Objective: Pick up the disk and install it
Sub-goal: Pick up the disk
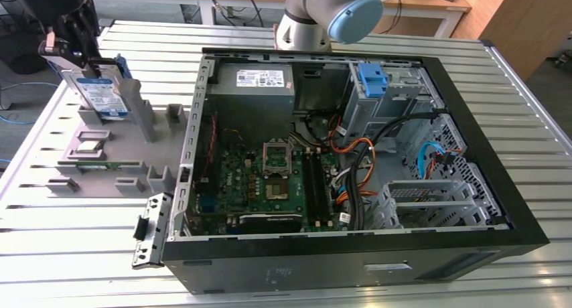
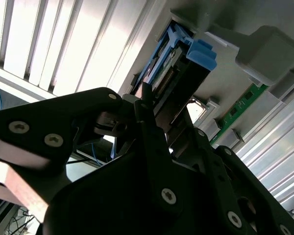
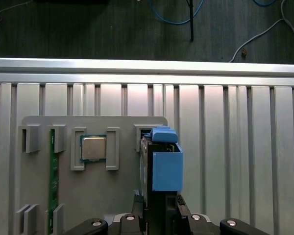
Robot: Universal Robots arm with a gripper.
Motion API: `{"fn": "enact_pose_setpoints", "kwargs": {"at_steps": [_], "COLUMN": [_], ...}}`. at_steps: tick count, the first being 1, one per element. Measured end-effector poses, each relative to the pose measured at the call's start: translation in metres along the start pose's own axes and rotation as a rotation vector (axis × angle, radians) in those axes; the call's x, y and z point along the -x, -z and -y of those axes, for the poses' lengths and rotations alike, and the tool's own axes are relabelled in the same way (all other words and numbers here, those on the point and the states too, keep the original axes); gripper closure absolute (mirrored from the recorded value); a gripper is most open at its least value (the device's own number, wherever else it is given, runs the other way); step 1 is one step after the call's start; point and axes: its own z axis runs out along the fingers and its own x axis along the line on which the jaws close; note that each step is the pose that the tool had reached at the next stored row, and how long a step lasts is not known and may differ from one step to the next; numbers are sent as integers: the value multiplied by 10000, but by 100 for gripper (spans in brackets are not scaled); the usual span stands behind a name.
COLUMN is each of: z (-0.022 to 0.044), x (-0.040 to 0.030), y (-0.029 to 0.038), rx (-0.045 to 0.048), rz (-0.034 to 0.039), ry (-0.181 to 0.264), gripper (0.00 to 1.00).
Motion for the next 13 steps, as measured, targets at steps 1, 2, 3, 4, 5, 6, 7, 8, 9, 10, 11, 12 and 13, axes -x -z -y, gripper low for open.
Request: {"fn": "enact_pose_setpoints", "kwargs": {"at_steps": [1,2,3,4,5,6,7,8,9,10,11,12,13], "z": [-1,-2,-2,-2,-2,-2,-2,-2,-2,-2,-2,-2,-2], "x": [2,4,6,6,6,6,6,6,6,6,6,6,6], "y": [25,44,60,60,61,62,62,62,62,62,62,62,62], "rx": [5,4,4,2,2,5,4,5,4,5,5,5,5], "rz": [-3,-2,-2,-1,-1,0,1,2,2,3,3,4,4], "ry": [-1,0,-1,0,0,0,-1,0,-1,0,0,-1,-1], "gripper": [65,65,65,65,65,65,65,65,65,65,65,65,65]}}
